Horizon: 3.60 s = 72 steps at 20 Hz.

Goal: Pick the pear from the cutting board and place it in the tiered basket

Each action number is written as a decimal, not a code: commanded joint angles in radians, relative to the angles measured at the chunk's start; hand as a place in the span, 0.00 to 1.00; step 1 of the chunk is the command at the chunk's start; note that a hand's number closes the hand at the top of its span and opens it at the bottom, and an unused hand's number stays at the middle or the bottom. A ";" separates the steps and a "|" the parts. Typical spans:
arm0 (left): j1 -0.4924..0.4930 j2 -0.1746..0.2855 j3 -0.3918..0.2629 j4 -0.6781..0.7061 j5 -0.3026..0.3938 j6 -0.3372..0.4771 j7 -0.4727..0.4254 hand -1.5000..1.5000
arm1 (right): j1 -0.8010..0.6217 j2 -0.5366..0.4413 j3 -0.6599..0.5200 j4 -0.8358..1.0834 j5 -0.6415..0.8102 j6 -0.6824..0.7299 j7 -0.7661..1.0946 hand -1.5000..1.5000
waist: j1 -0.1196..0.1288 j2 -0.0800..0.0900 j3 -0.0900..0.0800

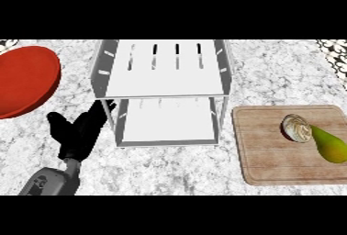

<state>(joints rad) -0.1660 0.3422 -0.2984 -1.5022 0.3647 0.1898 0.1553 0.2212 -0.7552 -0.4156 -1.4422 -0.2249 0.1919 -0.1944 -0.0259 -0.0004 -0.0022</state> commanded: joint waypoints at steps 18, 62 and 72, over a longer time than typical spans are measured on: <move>-0.016 -0.028 0.048 0.038 -0.032 -0.071 0.002 0.50 | -0.123 -0.138 0.310 -0.494 0.305 -0.037 1.012 0.00 | 0.032 0.002 0.002; -0.001 -0.171 0.254 0.013 -0.201 -0.253 0.070 0.50 | -0.150 0.333 0.194 -0.137 0.844 0.033 0.720 0.00 | 0.024 0.000 0.002; -0.041 -0.231 0.249 0.046 -0.243 -0.230 0.106 0.50 | -0.225 0.342 0.157 0.119 0.883 -0.028 0.547 0.00 | 0.025 0.001 0.002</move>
<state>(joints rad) -0.1795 0.1209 -0.0621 -1.4772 0.1296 -0.0433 0.2402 -0.0125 -0.4438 -0.2654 -1.3834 0.6351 0.1997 0.4027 -0.0008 -0.0033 -0.0072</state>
